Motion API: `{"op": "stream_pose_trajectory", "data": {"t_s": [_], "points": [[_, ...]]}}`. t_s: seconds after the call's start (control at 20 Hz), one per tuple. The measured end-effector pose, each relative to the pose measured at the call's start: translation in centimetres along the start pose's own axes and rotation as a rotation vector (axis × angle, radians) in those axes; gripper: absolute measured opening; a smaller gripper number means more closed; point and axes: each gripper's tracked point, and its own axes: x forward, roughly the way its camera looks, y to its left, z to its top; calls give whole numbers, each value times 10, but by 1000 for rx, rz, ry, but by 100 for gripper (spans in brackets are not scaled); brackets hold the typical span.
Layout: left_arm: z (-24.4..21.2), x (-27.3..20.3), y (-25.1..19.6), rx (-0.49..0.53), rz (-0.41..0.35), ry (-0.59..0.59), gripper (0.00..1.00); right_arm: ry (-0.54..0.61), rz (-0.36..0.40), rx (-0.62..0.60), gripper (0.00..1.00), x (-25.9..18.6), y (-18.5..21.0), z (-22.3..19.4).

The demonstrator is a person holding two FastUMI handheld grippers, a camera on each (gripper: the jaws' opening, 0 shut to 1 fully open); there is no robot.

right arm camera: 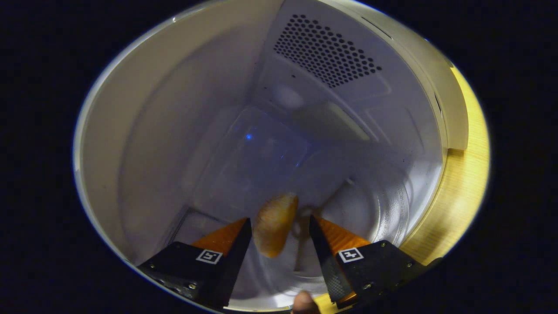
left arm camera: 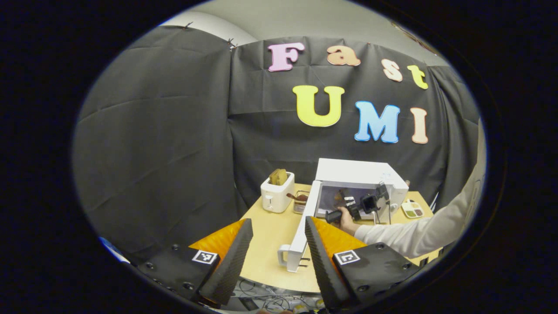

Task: Open the microwave oven with the left hand, put the food in, and close the microwave oven.

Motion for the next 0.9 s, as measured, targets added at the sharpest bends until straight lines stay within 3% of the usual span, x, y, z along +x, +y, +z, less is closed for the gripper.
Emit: {"op": "stream_pose_trajectory", "data": {"t_s": [0.05,0.15,0.2,0.55,0.85,0.9], "points": [[3,1,-1,-4,-7,-10,82,12,6,-7,83,-6,2,1],[8,3,1,-13,-16,-31,87,-2,8,-52,98,-25,0,10],[13,4,1,-23,-24,-48,82,0,13,-85,98,-37,-2,14],[20,33,29,-92,-76,-174,79,185,109,-341,98,-170,-5,40],[-46,116,85,-208,-149,-150,82,250,229,-446,98,-305,30,87],[-59,131,87,-211,-166,-140,77,249,236,-459,98,-323,33,94]]}}
